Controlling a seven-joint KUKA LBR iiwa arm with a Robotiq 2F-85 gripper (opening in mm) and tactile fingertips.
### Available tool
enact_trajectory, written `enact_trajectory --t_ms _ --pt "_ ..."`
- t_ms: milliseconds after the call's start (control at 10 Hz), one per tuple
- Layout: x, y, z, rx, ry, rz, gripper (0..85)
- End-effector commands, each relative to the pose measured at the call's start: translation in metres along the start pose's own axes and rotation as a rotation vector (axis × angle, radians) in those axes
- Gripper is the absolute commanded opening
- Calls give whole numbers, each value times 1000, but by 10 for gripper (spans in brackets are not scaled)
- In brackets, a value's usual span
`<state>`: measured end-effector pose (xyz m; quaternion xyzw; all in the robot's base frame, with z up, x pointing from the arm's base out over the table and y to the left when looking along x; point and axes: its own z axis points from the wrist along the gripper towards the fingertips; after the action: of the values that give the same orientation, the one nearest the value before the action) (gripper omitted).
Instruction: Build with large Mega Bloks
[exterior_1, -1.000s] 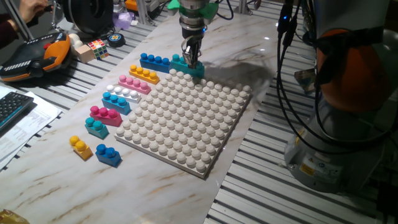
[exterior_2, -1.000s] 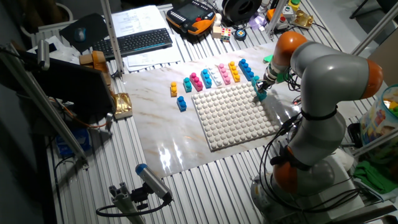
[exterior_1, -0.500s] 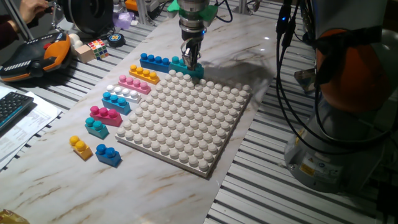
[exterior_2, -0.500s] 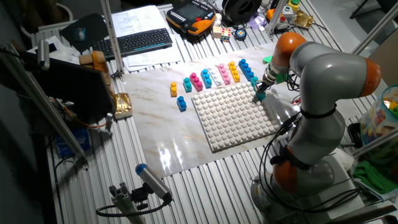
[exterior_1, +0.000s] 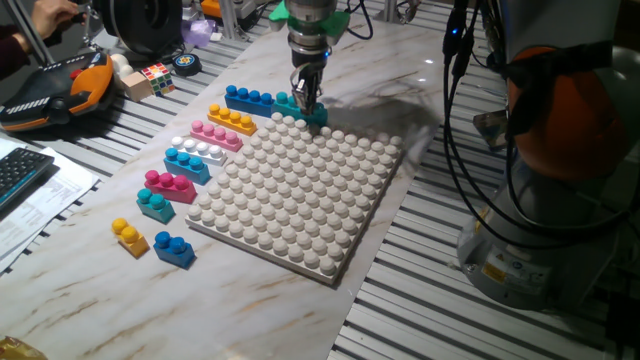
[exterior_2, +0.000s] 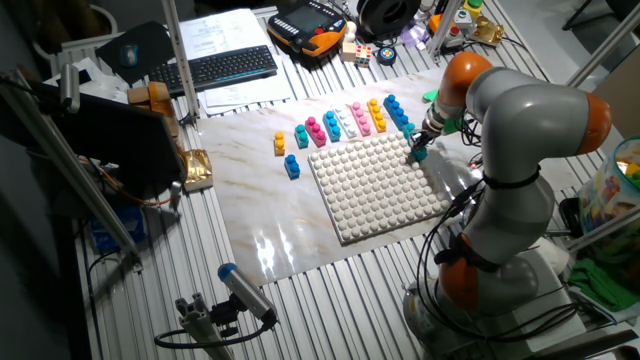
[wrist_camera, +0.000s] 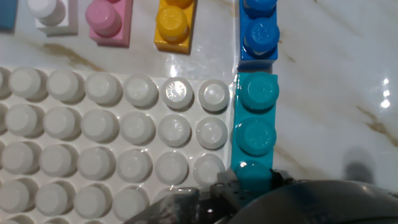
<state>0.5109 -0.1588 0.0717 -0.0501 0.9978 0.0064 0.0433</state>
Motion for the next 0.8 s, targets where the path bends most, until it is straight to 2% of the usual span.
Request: enact_trajectory --t_ms 0,200,300,400,500,600,700 --pt "1 1 -2 3 3 2 10" --pt "1 1 -7 4 3 11 7" --pt "1 1 -7 5 -6 16 137" --pt "1 1 -7 8 -21 28 327" --pt "1 0 -8 12 -38 41 573" --pt "1 0 -11 19 -48 47 683" --pt "2 -1 -15 28 -51 47 703"
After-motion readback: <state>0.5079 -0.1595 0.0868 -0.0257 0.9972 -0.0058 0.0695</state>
